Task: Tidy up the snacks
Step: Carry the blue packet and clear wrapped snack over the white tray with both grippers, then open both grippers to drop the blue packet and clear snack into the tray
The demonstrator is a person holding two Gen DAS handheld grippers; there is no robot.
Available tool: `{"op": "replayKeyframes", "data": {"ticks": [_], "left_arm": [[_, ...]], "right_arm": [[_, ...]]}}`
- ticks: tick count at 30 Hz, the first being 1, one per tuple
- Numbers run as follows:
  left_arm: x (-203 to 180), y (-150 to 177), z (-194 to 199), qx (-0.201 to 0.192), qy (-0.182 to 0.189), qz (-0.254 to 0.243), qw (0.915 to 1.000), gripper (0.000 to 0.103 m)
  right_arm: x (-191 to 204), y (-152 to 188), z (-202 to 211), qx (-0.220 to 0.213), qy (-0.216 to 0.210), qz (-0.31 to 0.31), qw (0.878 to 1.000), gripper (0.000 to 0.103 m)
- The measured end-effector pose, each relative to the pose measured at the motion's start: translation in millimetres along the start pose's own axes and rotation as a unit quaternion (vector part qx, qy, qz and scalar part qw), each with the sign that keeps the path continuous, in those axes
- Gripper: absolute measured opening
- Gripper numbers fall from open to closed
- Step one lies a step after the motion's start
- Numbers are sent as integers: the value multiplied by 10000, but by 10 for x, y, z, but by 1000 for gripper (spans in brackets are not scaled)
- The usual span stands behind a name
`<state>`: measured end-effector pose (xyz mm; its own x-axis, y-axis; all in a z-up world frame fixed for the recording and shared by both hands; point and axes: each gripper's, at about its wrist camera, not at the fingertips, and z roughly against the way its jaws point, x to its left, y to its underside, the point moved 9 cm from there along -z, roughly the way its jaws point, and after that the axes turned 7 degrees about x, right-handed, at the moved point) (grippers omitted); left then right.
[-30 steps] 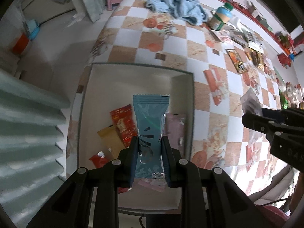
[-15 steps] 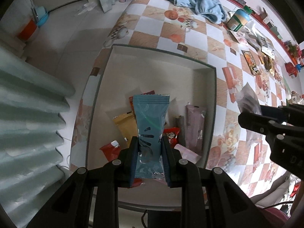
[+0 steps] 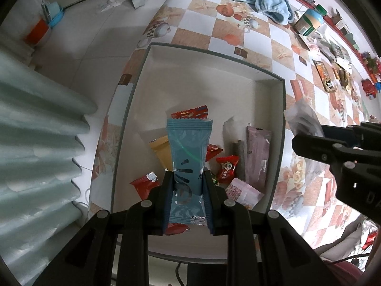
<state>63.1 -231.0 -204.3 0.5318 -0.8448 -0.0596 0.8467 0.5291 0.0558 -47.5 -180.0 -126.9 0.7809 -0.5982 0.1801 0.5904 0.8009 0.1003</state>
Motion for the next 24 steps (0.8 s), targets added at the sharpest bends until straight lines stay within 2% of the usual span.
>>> {"op": "replayKeyframes", "data": {"ticks": [24], "left_arm": [[31, -35, -96, 111, -7, 72, 9999, 26]], "right_arm": [[51, -52, -133, 134, 3, 25, 9999, 31]]}}
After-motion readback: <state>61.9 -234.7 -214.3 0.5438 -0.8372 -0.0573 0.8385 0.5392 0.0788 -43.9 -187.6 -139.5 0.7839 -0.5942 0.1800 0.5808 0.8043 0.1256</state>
